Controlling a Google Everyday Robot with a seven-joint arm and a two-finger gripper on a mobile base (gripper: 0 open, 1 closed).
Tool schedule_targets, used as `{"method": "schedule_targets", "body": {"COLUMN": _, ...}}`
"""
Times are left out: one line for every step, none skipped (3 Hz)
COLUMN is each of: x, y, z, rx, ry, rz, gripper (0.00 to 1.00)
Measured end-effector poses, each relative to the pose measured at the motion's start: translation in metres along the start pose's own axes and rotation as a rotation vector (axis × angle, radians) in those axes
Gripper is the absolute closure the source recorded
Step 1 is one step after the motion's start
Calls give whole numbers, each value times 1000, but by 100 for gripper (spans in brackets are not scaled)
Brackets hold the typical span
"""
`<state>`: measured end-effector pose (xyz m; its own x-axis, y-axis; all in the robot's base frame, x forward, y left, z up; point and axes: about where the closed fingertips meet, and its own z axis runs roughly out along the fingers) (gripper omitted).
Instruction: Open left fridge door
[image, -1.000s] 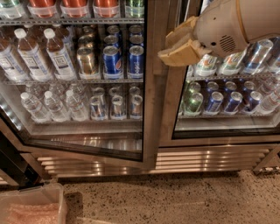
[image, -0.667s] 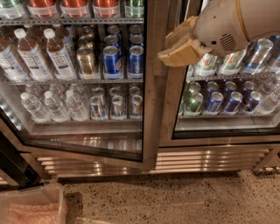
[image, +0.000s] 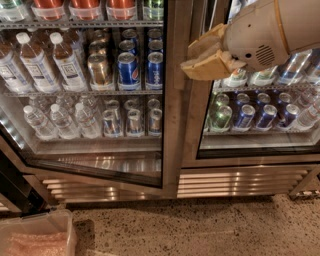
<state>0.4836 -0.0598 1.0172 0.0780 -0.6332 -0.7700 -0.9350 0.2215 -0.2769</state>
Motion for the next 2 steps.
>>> {"method": "schedule_targets", "body": {"x": -2, "y": 0, "z": -2, "rx": 0, "ry": 0, "rz": 0, "gripper": 100}}
{"method": "schedule_targets", "body": {"x": -3, "y": 22, "z": -7, "rx": -16, "ry": -29, "rz": 19, "gripper": 100}}
